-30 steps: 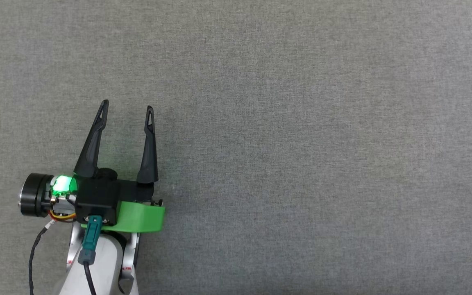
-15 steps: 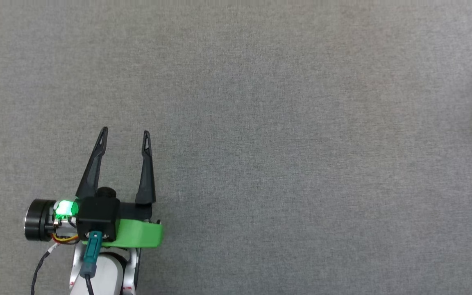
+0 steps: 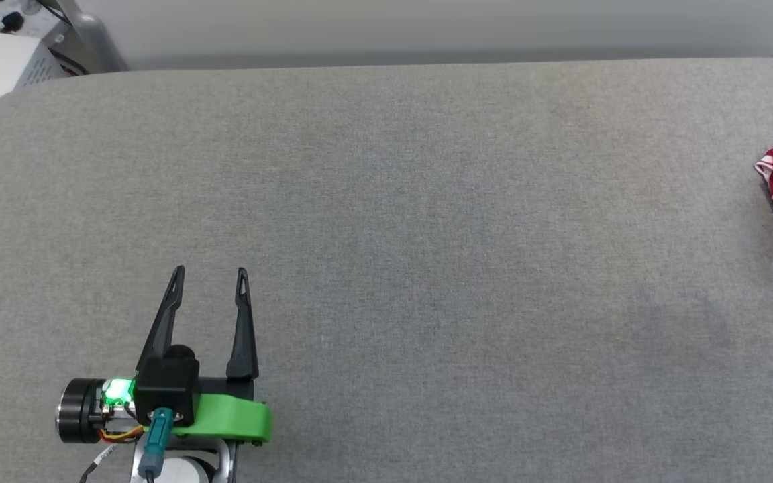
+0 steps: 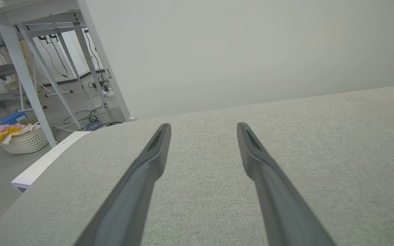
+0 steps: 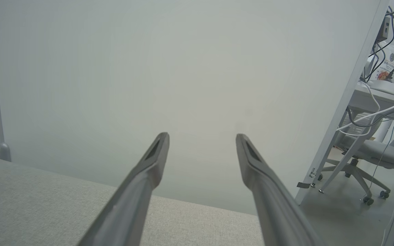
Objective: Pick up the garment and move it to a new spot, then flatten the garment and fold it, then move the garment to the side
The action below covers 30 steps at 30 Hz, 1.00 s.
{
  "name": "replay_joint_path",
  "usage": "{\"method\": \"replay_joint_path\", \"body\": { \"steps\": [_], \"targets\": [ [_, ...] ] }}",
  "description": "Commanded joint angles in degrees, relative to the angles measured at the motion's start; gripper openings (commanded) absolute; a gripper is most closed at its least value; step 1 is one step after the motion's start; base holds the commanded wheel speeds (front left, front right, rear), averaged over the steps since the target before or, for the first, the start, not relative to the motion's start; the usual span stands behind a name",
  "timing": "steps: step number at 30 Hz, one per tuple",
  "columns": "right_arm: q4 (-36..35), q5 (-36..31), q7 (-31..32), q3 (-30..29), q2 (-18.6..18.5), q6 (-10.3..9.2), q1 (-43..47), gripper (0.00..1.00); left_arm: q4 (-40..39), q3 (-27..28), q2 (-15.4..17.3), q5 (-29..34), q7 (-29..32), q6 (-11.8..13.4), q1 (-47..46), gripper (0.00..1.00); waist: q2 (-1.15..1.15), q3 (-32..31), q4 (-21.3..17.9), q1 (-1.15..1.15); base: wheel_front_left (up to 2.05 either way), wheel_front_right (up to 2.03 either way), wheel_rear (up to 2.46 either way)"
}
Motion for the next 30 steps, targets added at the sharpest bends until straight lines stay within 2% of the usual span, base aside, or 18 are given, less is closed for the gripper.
{"method": "replay_joint_path", "body": {
  "steps": [1,5,11,23,30],
  "targets": [
    [-0.9,-0.6,-0.5,0.7,1.6,-0.03,2.6,1.00,0.4,0.2,-0.3,-0.4,-0.3,-0.2,0.8,1.00,0.00,-2.6,2.0,0.01,0.00,0.00,0.00],
    [-2.5,-1.2,-0.5,1.5,6.3,-0.03,9.0,1.00,1.7,0.1,-0.8,-0.6,-0.3,-0.8,1.6,1.00,0.00,-4.3,3.0,0.01,0.00,0.00,0.00],
    [-2.7,-1.3,-0.5,2.3,10.3,-0.03,17.1,1.00,3.2,0.4,-1.3,-1.1,-0.3,-2.0,3.1,1.00,0.00,-6.9,3.6,0.01,0.00,0.00,0.00],
    [-6.8,-1.3,-0.5,1.4,14.3,-0.03,28.3,1.00,4.2,1.1,-2.0,-1.5,-0.3,-4.0,6.4,1.00,0.00,-10.6,3.9,0.01,0.00,0.00,0.00],
    [-8.0,-1.5,-0.5,1.6,15.3,-0.03,30.1,1.00,4.0,2.0,-2.5,-1.8,-0.3,-5.1,7.4,1.00,0.00,-11.2,3.5,0.01,0.00,0.00,0.00]
  ]
}}
